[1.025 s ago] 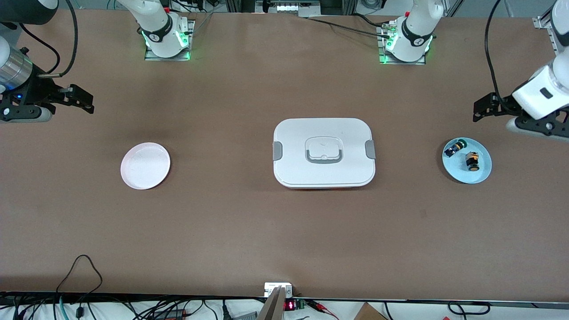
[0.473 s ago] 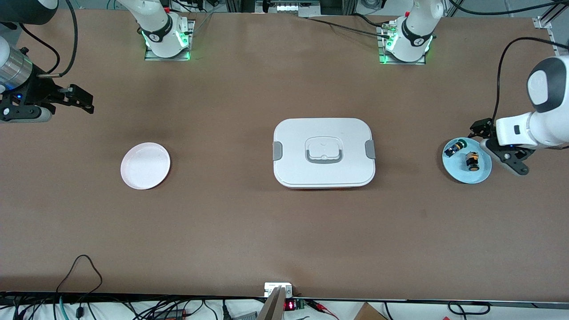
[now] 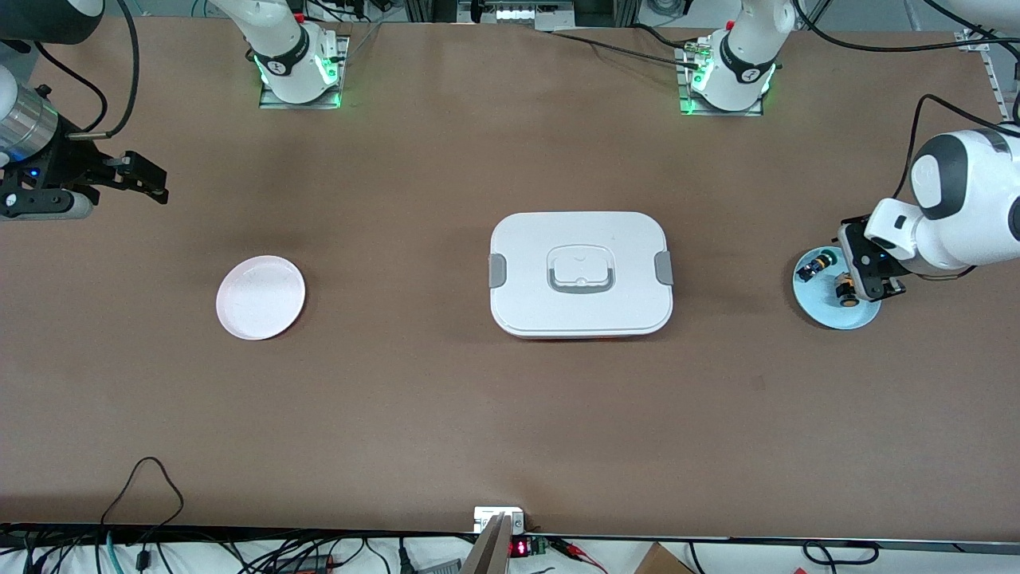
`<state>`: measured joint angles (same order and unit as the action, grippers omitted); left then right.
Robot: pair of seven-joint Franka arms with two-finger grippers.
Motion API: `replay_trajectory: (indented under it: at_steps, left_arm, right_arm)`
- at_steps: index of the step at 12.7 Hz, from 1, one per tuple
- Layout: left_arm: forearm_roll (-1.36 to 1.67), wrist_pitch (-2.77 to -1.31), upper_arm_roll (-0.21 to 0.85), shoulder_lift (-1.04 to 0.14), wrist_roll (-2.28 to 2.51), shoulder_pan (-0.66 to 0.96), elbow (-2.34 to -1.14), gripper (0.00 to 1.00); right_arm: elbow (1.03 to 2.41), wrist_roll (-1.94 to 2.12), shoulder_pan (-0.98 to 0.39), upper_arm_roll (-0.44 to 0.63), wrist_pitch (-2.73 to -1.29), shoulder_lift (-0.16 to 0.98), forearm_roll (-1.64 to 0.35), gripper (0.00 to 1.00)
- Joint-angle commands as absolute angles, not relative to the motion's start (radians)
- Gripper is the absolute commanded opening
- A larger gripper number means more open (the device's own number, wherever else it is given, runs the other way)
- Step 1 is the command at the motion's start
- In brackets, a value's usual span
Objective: Transfer orange switch to right arm and place
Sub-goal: 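Grasp the orange-black switch on the blue plate with the left gripper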
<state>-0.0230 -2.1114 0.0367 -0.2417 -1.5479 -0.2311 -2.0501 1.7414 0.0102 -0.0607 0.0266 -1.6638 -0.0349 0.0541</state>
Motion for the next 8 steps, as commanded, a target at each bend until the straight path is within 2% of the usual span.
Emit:
replay_trajectory:
  at_steps: [1,8]
  left_arm:
    - [-0.015,-2.198,0.037,-0.253,-1.768,-0.268,-2.077,1.00]
    - [-0.005,-2.356,0.038,-0.340,-2.023,-0.354,-2.097,1.00]
  right_arm:
    - [1.718,0.023,-0.060,0.028,-1.644,-0.026,0.041,1.00]
    - [1.718,0.021,-0.058,0.028,-1.646,-0.026,0.041,1.00]
